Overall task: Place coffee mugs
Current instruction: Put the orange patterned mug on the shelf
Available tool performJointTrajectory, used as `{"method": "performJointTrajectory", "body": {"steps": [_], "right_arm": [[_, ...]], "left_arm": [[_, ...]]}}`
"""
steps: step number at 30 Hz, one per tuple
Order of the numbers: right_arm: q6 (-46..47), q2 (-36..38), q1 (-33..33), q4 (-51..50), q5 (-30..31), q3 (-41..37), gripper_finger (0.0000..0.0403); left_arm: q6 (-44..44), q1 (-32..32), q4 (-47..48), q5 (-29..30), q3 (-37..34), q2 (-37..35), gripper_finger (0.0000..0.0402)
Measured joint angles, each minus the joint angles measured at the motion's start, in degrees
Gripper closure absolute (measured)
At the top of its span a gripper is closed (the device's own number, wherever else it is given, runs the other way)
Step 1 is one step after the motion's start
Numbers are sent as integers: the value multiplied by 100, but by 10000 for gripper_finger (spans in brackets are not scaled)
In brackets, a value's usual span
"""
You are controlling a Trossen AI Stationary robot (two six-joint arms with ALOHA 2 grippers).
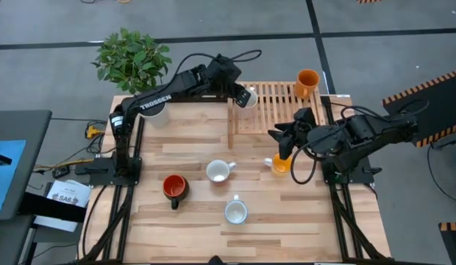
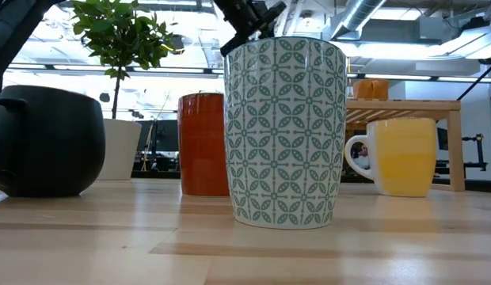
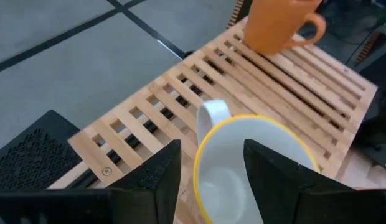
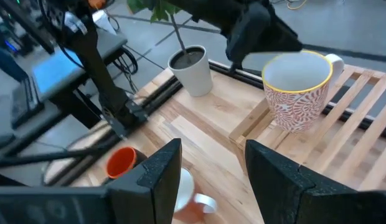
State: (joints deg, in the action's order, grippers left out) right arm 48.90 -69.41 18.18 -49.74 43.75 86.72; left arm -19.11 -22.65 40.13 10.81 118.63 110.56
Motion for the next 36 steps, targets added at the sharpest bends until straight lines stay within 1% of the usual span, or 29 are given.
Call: {"method": "performJointTrajectory", "body": {"steps": [2, 6, 9, 11, 15, 17, 19, 20, 23, 25, 29, 32, 36], "right_arm": [[127, 0, -20, 113, -3, 0, 198], [130, -48, -213, 595, -121, -2, 198], [-144, -78, -606, 1116, -636, 0, 198], [-217, -131, -955, 1352, -991, 3, 198], [-67, -216, -1696, 1421, -1521, 13, 198], [59, -274, -2108, 1262, -1872, 0, 198], [126, -455, -2448, 1094, -2163, 104, 198], [202, -562, -2617, 801, -2243, 191, 198], [174, -969, -3018, 94, -2269, 566, 198], [75, -1245, -3225, -314, -2265, 769, 198], [14, -1683, -3532, -438, -2269, 968, 198], [14, -1904, -3698, -498, -2266, 984, 198], [191, -2159, -3843, -618, -2265, 979, 198]], "left_arm": [[-84, -32, 199, -46, 281, -8, 243], [-238, -118, 243, -577, 974, -248, 243], [-190, -119, 220, -852, 1397, -597, 243], [-177, -54, 224, -939, 1516, -903, 243], [-155, 230, 116, -1309, 1519, -1639, 243], [-22, 529, 94, -1297, 1509, -2009, 243], [205, 912, 108, -1110, 1359, -2382, 243], [291, 1122, 135, -951, 1256, -2522, 243], [448, 1833, 132, -285, 768, -2954, 243], [498, 2307, -48, 211, 331, -3203, 243], [498, 2945, -481, 950, -534, -3604, 243], [491, 3227, -948, 1215, -1106, -3819, 243], [446, 3485, -1441, 1245, -1595, -4060, 243]]}}
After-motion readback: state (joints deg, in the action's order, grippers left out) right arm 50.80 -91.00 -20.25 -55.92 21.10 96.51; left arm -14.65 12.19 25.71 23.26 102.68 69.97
